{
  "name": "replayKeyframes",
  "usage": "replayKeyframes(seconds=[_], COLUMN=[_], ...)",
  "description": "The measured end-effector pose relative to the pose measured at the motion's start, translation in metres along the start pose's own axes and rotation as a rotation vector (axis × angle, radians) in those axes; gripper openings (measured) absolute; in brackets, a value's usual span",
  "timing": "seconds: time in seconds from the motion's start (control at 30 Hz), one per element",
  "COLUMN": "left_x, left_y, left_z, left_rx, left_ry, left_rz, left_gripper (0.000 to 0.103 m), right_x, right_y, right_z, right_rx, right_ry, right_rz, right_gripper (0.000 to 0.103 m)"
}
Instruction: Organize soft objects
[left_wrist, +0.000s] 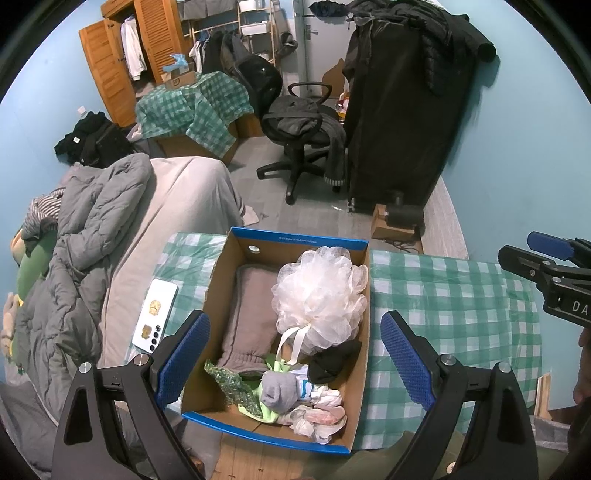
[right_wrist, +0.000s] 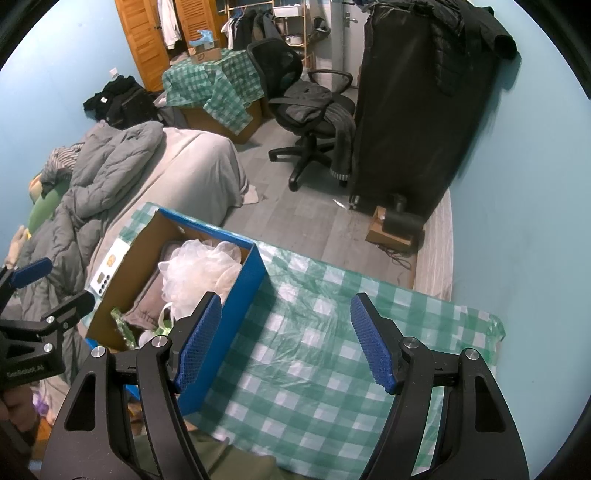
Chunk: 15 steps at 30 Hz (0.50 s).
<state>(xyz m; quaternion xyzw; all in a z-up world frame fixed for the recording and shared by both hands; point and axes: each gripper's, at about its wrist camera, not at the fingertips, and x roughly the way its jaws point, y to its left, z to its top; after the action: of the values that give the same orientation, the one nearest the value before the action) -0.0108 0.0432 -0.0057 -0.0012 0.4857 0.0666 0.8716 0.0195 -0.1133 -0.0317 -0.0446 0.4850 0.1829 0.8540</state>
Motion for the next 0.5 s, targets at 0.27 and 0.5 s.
replayKeyframes(seconds=[0.27, 0.5], left_x=[0.0006, -0.0003], left_y=[0.0005, 0.0013], left_z=[-0.0052, -0.0078], left_rx=[-0.007, -0.011], left_ry=[0.005, 0.007], left_rz=[0.009, 0.009], left_gripper=[0.095, 0.095], right_x=[0.0002, -0.0003], right_y=[-0.001, -0.0034], right_z=[-0.0003, -0.0001], right_rx=[0.0, 0.002], right_ry=[0.0, 0.003], right_rz=[0.001, 0.001], right_gripper=[0.072, 0.072])
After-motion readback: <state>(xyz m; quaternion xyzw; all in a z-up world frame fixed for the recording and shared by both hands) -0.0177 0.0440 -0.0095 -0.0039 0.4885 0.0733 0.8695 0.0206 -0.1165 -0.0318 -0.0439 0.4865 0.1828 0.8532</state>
